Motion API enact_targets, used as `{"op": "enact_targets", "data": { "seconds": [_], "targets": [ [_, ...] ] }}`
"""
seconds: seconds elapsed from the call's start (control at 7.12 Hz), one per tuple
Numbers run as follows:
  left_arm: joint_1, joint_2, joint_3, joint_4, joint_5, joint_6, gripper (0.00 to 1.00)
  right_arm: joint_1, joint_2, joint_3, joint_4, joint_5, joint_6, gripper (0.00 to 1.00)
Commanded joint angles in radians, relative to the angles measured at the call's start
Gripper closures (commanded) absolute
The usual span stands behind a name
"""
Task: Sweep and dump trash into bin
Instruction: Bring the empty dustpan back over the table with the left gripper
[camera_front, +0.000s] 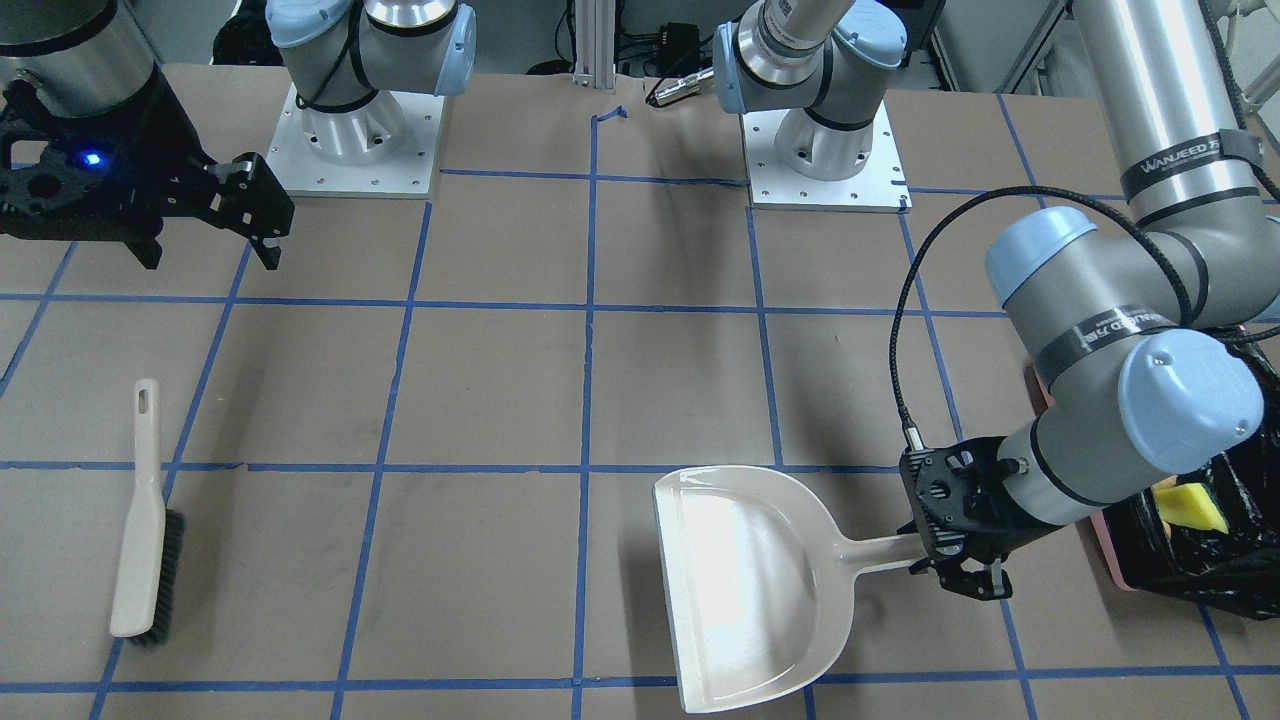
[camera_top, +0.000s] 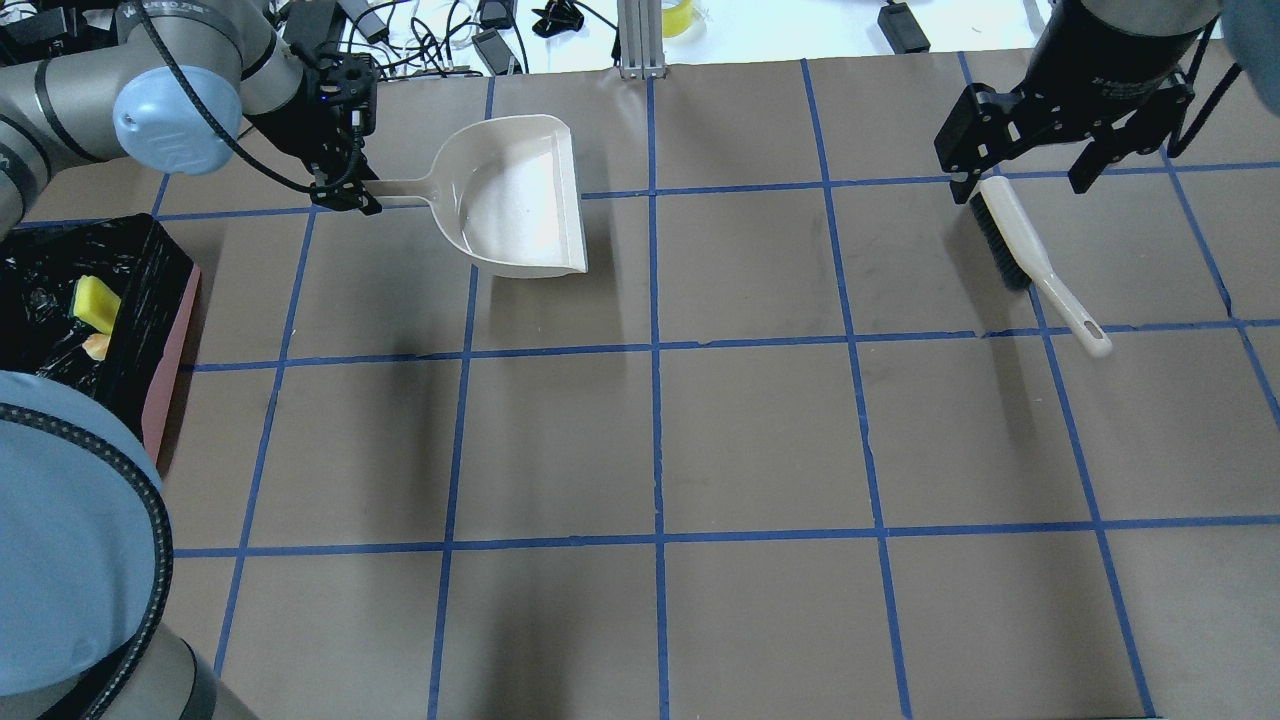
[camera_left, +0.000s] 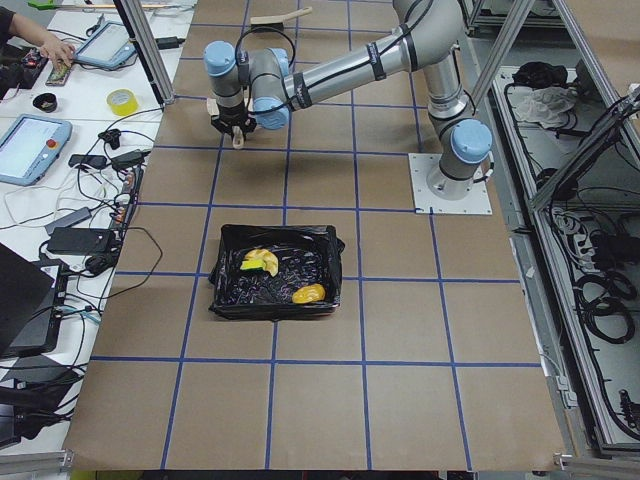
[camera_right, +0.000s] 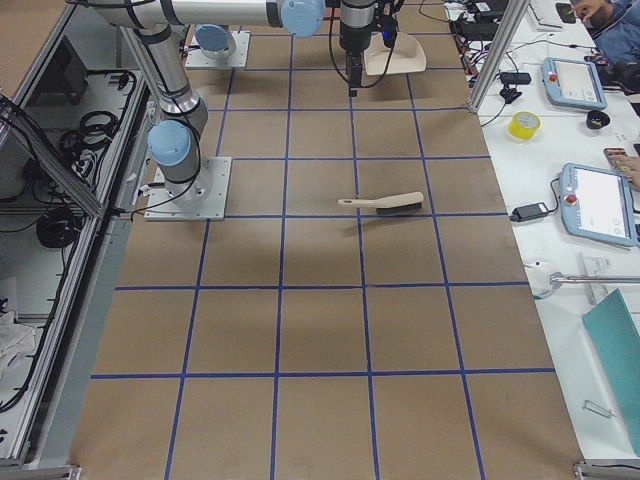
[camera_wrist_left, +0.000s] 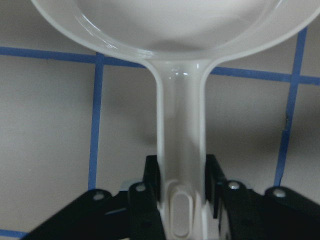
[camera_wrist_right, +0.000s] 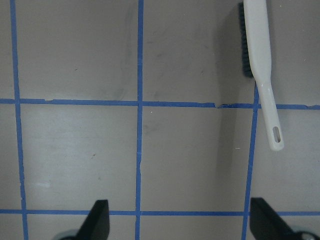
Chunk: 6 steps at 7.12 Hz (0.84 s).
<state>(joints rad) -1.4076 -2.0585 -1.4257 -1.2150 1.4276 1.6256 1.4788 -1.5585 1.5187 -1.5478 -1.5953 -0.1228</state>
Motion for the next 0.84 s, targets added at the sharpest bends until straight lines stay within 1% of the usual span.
{"op": "enact_targets", "data": {
  "seconds": [0.0, 0.42, 0.7],
  "targets": [
    [-0.042, -0.008, -0.013, 0.009, 0.002, -0.038, 1.0, 0.0, 0.0, 0.0, 0.002, -0.002, 0.0, 0.0],
    [-0.047, -0.015, -0.07, 0.063, 0.004, -0.038, 1.0, 0.0, 0.0, 0.002, 0.002, -0.002, 0.0, 0.0],
    [-0.054, -0.022, -0.07, 0.066, 0.004, -0.052, 1.0, 0.0, 0.0, 0.0, 0.002, -0.002, 0.0, 0.0]
  ]
}}
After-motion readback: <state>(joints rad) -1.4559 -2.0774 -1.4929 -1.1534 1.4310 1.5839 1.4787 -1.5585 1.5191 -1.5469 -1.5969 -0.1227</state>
